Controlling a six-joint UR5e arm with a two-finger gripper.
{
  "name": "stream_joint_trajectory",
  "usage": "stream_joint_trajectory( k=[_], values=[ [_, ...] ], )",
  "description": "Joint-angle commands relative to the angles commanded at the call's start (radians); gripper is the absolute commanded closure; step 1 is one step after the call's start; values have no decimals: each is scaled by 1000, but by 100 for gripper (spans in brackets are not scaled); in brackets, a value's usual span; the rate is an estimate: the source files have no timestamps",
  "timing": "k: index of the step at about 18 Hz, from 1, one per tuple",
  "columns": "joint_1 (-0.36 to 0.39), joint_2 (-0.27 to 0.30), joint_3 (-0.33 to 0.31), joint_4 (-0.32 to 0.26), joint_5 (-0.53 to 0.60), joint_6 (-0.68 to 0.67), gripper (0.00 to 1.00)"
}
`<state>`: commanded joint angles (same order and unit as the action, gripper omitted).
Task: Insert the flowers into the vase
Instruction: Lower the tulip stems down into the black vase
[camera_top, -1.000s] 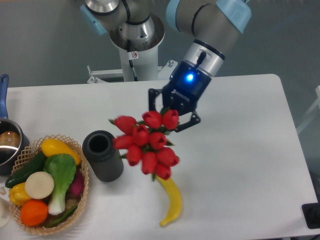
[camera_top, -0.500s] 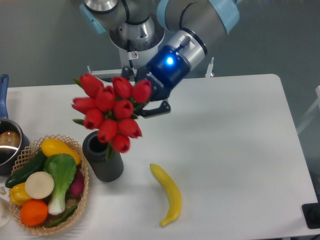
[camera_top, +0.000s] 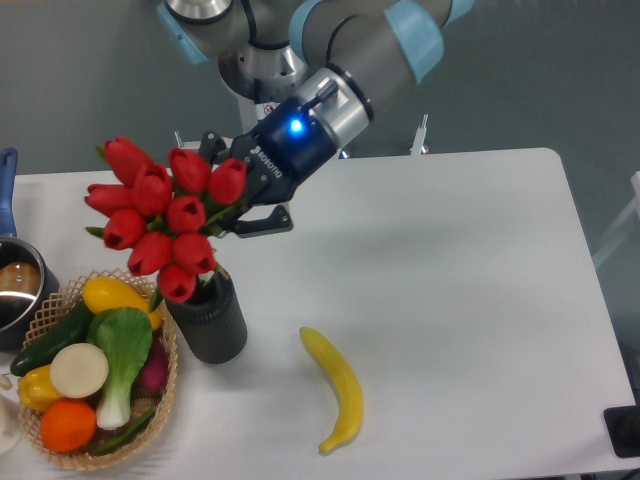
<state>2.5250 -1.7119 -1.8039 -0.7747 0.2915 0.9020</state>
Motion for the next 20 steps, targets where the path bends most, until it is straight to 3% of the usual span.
stream_joint_trajectory(
  k=[6, 13, 20],
  values=[
    [-3, -3, -23, 2, 11, 21, 100],
    [-38, -87, -37, 12, 28, 81, 98],
    [-38, -74, -117, 18, 28, 124, 93]
  ],
)
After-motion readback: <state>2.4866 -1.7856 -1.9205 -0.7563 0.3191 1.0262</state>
